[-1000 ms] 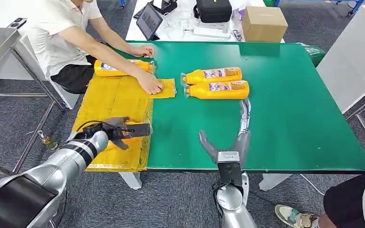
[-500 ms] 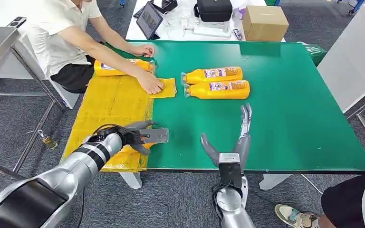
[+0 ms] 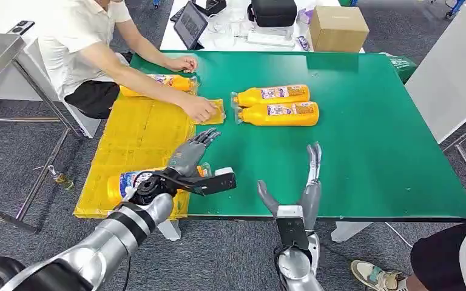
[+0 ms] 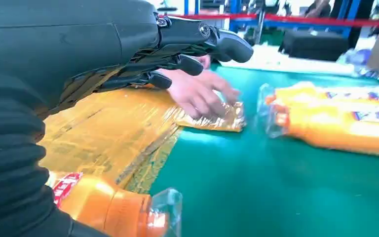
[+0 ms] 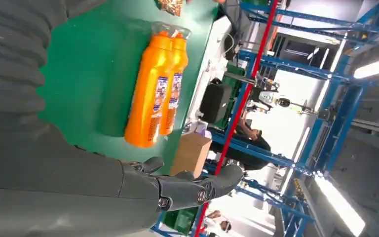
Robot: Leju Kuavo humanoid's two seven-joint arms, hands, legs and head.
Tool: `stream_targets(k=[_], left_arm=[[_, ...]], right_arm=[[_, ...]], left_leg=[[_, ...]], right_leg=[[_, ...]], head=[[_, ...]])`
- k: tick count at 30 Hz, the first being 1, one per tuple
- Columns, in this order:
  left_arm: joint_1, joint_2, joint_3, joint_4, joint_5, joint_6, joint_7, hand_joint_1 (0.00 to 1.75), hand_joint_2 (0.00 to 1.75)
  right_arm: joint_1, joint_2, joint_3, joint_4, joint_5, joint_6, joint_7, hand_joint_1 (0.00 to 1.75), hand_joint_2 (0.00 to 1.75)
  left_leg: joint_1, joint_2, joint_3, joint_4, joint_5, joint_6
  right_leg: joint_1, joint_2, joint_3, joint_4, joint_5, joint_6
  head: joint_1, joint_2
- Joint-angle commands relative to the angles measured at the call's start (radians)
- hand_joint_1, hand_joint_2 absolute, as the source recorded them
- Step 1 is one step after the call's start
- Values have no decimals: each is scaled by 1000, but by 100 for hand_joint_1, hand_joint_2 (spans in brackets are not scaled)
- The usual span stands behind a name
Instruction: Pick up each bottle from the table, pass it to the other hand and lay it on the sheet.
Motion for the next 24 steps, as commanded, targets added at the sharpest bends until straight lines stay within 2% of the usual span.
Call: stream_targets(k=[1,3,4,6,8,10,12,13,15,18,21,24], left_arm=[[195,20,77,-301,186,-1,-130,0,175],[323,-4,152,-428,412,16,-234,0,175],[382,-9,172,-479,547,-20,-257,0,175],[393,-1,160,-490,553,-11,-258,0,175],[383,-2,160,-480,557,-10,-257,0,175],[373,-2,161,-475,559,-10,-256,0,175],[367,-4,161,-467,561,-10,-255,0,175],[415,-72,264,-487,805,-95,-266,0,175],[468,-98,297,-481,1103,-116,-208,0,175],[465,-77,254,-444,1211,-86,-269,0,175],[452,-51,218,-417,1257,-59,-252,0,175],[450,-31,200,-394,1245,-38,-268,0,175]], right_arm=[[6,-1,-73,19,88,-3,-2,0,175],[-12,-11,-120,88,270,-3,58,0,175],[-29,-24,-147,133,320,-3,52,0,175],[-37,-28,-158,154,303,-3,29,0,175],[-40,-25,-161,159,303,-3,25,0,175],[-39,-21,-160,156,307,-3,26,0,175],[-37,-19,-159,153,313,-3,30,0,175],[-31,4,-220,126,379,-3,32,0,175],[-45,49,-366,127,561,-3,-1,0,175],[-96,35,-500,133,805,-3,-2,0,175],[-111,24,-560,157,905,-3,-2,0,175],[-115,-1,-559,194,988,-3,79,0,175]], left_leg=[[-1,2,2,-1,-1,1],[-1,3,4,-2,-1,2],[-1,3,5,-2,-2,2],[-1,5,8,-4,-3,3],[0,3,2,-1,-2,1],[0,2,4,-1,-2,2],[0,0,1,-1,-1,2],[0,1,0,-1,-1,1],[-1,1,-1,-1,-1,2],[-1,1,2,-2,-2,2],[-1,-1,2,-1,-2,3],[-1,-3,1,-2,-1,2]], right_leg=[[0,0,2,-1,0,-1],[0,1,3,-2,0,-2],[0,2,5,-3,-1,-2],[0,3,7,-5,-1,-2],[0,1,2,-2,0,-1],[1,-1,4,-2,-2,-3],[1,-1,2,-2,-3,0],[0,0,1,-2,-2,1],[0,0,1,-1,-2,2],[-1,-1,3,-2,-3,1],[0,-2,4,-2,-3,1],[0,-5,3,-3,-2,1]], head=[[0,0],[0,0],[0,0],[-1,0],[0,0],[0,0],[-1,0],[0,0],[0,0],[-1,0],[-1,0],[0,0]])
